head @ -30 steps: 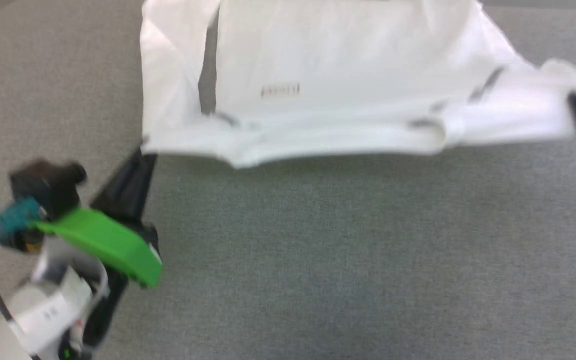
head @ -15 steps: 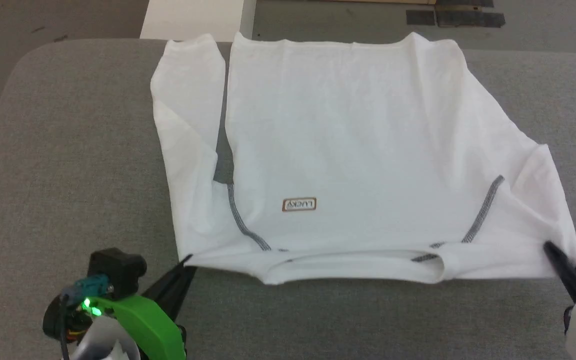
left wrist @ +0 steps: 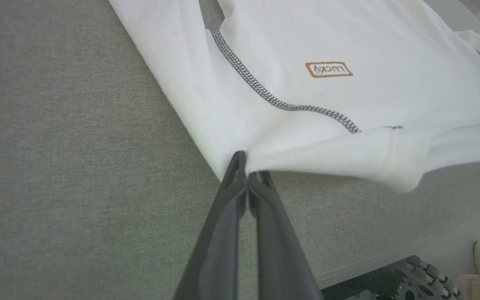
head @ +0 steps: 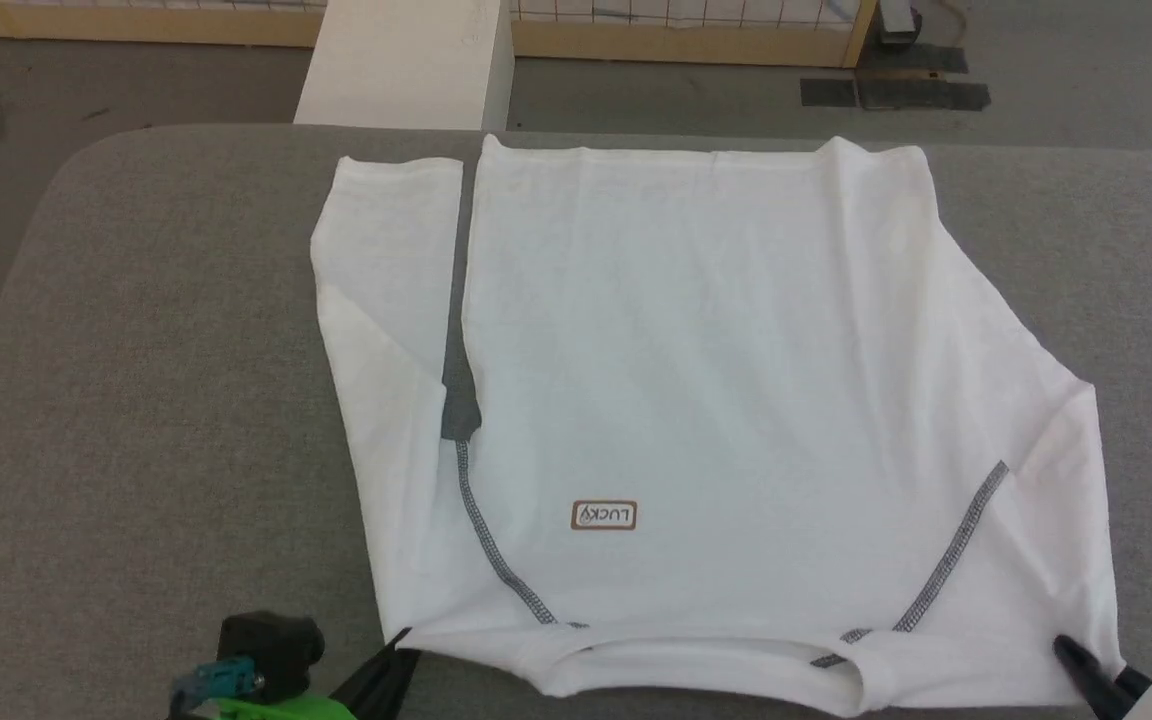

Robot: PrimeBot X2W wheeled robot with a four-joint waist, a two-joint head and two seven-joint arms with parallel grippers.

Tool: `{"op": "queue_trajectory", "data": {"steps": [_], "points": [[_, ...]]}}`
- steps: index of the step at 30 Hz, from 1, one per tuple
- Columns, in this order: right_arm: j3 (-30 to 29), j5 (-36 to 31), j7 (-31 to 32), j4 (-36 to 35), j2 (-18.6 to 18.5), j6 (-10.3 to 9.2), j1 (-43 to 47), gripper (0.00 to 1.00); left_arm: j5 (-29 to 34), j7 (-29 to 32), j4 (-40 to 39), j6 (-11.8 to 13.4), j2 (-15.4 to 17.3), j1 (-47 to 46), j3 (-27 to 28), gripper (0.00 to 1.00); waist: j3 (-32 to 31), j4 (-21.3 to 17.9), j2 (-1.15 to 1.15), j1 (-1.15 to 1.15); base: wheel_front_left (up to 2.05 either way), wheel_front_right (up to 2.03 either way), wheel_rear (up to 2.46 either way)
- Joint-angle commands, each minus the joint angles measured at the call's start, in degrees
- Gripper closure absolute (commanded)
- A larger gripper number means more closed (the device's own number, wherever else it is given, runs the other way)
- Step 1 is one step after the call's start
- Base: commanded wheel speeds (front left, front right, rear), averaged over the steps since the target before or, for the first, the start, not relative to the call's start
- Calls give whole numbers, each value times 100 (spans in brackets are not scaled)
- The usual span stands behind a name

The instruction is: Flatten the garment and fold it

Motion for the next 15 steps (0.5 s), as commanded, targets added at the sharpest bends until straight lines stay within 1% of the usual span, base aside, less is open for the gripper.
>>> {"op": "queue_trajectory", "data": {"steps": [1, 6, 11, 15], "points": [[-18, 40, 25, 46, 11, -50, 132, 100, -68, -106, 61, 81, -38, 112, 75, 100, -36, -13, 0, 0, 0, 0, 0], [24, 109, 75, 94, 122, -50, 436, 100, -86, -331, 168, 206, -133, 386, 122, 100, -113, -45, 0, 0, 0, 0, 0], [48, 147, 90, 106, 181, -50, 613, 100, -210, -323, 187, 259, -204, 678, 55, 100, -172, -100, 0, 0, 0, 0, 0], [143, 64, 30, 178, 150, -50, 621, 100, -126, -288, 292, 292, -227, 705, -69, 100, -189, -133, 0, 0, 0, 0, 0]]}}
